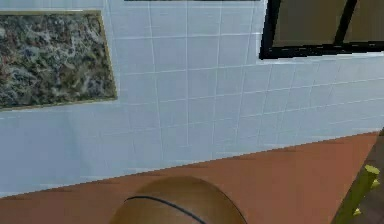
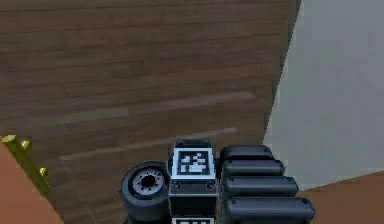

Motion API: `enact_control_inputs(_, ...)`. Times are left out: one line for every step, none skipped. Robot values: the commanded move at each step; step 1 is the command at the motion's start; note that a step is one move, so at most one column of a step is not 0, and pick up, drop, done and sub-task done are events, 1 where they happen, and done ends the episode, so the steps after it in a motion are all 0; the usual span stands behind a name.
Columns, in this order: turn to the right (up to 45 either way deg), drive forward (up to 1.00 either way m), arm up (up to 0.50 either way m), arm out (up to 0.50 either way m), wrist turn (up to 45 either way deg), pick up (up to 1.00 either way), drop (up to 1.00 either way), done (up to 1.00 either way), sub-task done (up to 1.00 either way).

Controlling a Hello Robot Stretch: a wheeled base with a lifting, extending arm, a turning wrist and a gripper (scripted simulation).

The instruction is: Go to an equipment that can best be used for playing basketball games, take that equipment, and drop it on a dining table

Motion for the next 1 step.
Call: enact_control_inputs(0.0, 0.6, 0.0, 0.0, 0.0, 0.0, 0.0, 0.0, 0.0)
